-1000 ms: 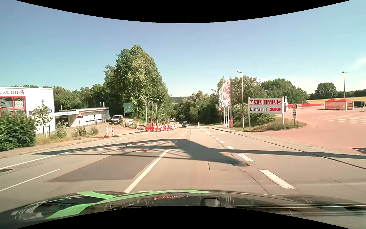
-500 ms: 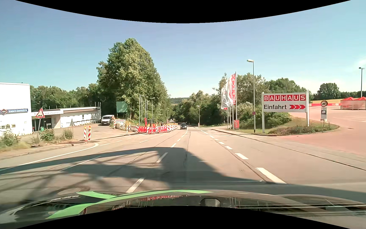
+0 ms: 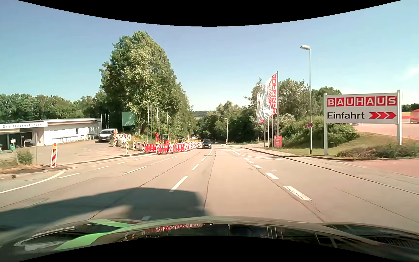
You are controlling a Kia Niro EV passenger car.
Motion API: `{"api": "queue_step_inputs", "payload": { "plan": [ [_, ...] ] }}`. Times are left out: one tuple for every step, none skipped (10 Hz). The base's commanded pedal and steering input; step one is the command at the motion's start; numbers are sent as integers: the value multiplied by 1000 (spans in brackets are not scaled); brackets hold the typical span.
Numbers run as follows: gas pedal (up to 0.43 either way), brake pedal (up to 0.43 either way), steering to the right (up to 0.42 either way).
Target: Follow the waypoints while adhering to traffic rules and regulations
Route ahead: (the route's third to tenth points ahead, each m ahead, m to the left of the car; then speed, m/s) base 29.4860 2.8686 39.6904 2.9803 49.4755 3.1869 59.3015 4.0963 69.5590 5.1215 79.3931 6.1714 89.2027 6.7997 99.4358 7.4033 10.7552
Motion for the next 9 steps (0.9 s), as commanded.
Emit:
{"api": "queue_step_inputs", "payload": {
  "plan": [
    [0, 43, 1],
    [0, 43, -1],
    [0, 37, -2],
    [0, 37, -3],
    [0, 37, -3],
    [0, 37, -3],
    [0, 37, -3],
    [0, 30, -3],
    [0, 37, -3]
  ]
}}
